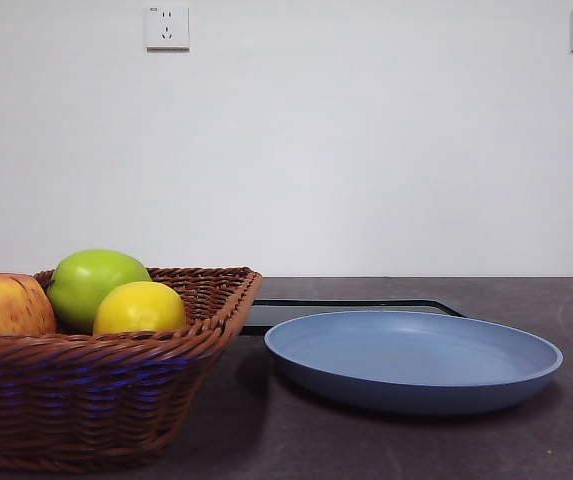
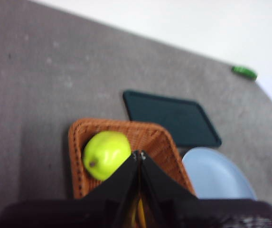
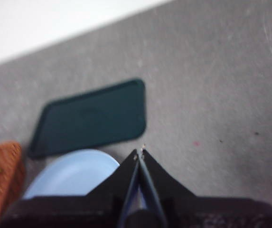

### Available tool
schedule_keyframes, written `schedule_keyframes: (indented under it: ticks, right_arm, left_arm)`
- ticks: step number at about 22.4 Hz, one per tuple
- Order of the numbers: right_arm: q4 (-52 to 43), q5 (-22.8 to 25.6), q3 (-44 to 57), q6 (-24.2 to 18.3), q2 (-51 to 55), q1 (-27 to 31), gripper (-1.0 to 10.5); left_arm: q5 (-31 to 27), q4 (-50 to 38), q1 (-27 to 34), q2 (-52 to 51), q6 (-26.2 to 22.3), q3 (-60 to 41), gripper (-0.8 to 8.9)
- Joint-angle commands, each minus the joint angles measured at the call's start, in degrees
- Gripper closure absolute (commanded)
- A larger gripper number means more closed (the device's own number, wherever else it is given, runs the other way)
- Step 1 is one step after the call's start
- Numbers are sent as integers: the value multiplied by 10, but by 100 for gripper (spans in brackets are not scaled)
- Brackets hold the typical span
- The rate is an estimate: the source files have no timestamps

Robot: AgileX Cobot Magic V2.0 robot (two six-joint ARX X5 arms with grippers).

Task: Take the lemon from the basket,put the lemon in the plate,hand out the plate

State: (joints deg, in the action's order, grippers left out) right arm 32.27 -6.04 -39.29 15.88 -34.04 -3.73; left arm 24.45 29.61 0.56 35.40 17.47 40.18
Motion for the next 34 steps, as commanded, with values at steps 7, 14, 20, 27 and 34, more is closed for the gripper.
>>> schedule_keyframes:
  ticks: [7,14,20,27,34]
  right_arm:
    - [139,-83,-114,-122,-179,-1,940]
    - [146,-150,-115,-124,-317,-2,722]
    - [92,-149,-115,-121,-389,-18,698]
    - [6,-150,-115,-100,-500,-45,702]
    - [-28,-151,-115,-95,-579,-54,748]
  left_arm:
    - [0,133,-40,155,-127,142,807]
    - [0,153,-96,202,-130,165,758]
    - [35,150,-104,202,-112,165,538]
    - [52,151,-104,202,-100,165,538]
    - [57,150,-104,202,-100,165,538]
